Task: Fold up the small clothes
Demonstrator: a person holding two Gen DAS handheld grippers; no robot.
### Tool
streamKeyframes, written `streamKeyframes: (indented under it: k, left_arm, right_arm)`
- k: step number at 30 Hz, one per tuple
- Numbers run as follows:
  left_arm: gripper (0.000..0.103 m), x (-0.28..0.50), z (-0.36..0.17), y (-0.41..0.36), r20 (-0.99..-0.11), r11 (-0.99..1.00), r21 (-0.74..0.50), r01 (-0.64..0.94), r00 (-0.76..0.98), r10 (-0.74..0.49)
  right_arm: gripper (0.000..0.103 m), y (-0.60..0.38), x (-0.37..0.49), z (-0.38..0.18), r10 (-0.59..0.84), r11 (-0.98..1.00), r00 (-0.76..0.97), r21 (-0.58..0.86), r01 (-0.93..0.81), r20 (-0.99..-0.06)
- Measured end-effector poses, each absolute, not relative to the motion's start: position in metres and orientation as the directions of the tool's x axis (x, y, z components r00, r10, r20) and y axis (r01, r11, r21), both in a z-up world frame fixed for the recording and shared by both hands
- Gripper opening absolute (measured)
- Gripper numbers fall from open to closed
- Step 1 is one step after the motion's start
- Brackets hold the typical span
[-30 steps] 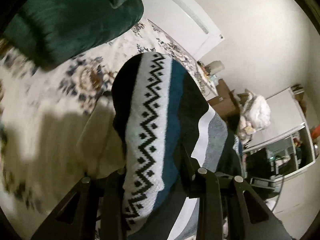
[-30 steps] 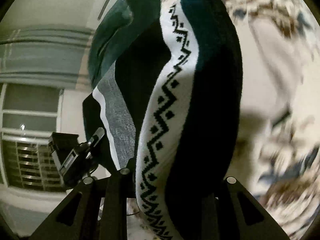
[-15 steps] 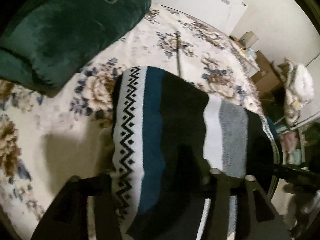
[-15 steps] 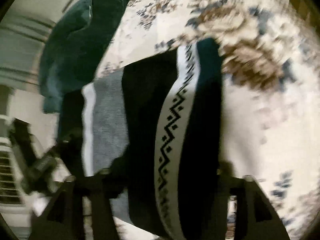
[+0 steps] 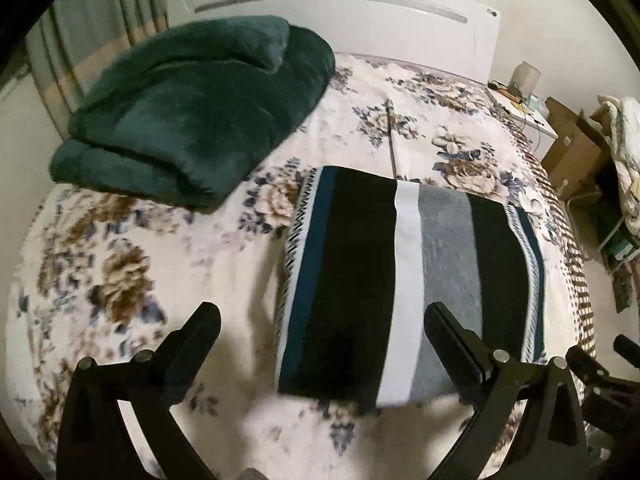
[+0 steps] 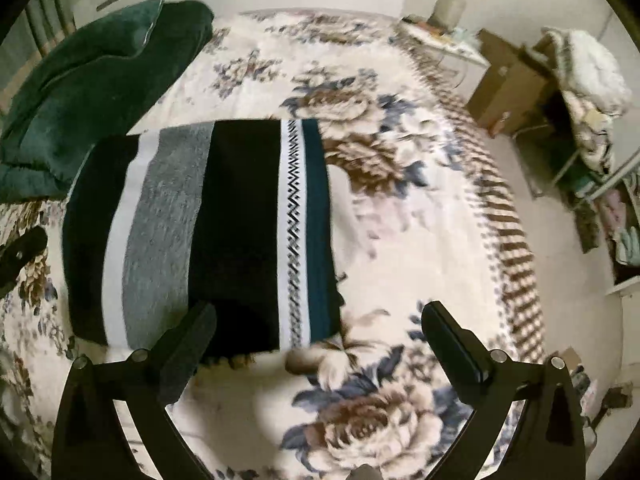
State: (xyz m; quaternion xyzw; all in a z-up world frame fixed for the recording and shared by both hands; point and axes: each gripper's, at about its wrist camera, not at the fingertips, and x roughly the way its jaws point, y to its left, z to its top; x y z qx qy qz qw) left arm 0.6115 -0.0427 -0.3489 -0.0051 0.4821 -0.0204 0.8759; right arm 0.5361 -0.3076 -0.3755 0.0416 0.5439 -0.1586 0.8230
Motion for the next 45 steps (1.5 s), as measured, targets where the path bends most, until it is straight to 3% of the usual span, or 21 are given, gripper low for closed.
streamKeyframes:
  k: [6, 23, 32, 45]
  left_arm:
    - [0.103, 0.551, -0.299, -0.052, -0.826, 0.999, -0.012, 0.039, 0.563, -0.033]
    - [0.103, 0.370, -0.130, -0.061, -0.704, 0.997, 0.014, 0.081, 0.709, -0.048]
    - [0.103, 0.302, -0.075, -0.052, -0.664, 0.998, -0.002, 0.071, 0.746, -0.054]
    - [0.103, 0.240, -0.046, -0.048, -0.643, 0.998, -0.009, 0.062, 0.764, -0.054]
  right_arm:
    - [0.103, -0.289, 0.468, -0.305, -0.288, 0.933, 0.430, -0.149, 0.328, -0.855]
    - [0.103, -0.240, 0.267, -0.091, -0.303, 0.938, 0.613, -0.116, 0.326, -0.730]
    - [0.103, -0.213, 0.174, -0.016, -0.267, 0.951, 0.690, -0.069, 0.300, -0.673]
    - [0.103, -0.187, 0.090, 0.041, -0.244, 0.964, 0.745, -0.073, 0.255, -0.621]
